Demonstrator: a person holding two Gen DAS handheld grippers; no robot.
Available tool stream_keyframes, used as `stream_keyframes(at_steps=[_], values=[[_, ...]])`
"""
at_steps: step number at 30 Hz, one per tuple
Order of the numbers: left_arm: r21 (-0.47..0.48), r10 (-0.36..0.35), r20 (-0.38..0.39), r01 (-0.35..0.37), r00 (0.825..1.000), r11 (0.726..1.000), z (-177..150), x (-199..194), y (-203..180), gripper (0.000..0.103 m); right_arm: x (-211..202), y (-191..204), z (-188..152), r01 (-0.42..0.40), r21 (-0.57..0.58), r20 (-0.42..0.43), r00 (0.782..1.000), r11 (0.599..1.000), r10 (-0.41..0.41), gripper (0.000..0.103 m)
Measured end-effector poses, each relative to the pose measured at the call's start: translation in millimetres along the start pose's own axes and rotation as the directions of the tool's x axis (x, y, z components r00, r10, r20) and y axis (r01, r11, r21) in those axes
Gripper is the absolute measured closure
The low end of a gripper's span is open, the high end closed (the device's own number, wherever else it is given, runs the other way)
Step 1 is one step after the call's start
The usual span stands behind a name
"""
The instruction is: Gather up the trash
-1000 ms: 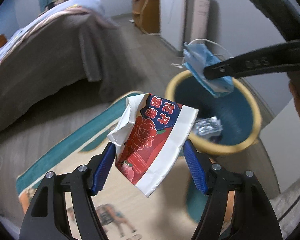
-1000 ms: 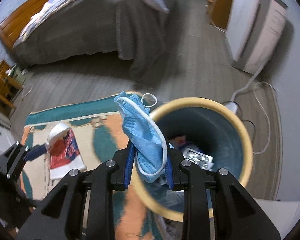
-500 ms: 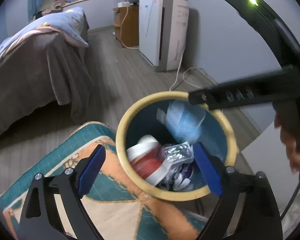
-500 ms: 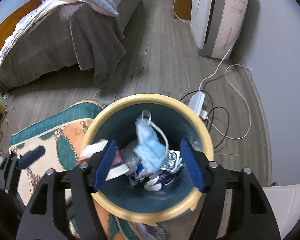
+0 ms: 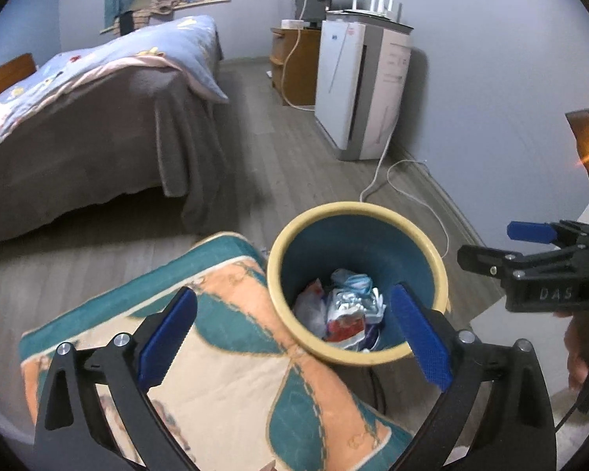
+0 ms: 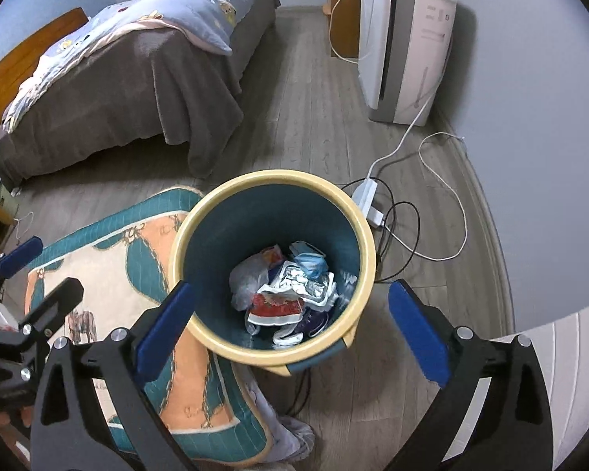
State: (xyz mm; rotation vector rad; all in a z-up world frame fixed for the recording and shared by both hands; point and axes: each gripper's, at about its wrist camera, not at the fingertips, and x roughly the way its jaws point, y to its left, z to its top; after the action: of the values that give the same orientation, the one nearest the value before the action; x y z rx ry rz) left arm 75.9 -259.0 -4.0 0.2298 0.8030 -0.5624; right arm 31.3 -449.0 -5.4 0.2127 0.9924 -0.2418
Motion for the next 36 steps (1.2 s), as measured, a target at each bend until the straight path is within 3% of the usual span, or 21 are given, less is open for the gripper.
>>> stream_keyframes(at_steps=[4,36], values=[[-0.017,0.085,-0.015,-0.085,0.996,0.996,-5,-7,0,0.005,-6,3,-9,0.019,-0.018,0.013,1.0,1.0,-0.019,0.006],[0.007,0.096,-0.008,-0.096,0.995,0.995,-11,-21,1,0.005,-17,2,-23,0.048,0.01,0.022,0.999,0.999,-0.049,0.006]])
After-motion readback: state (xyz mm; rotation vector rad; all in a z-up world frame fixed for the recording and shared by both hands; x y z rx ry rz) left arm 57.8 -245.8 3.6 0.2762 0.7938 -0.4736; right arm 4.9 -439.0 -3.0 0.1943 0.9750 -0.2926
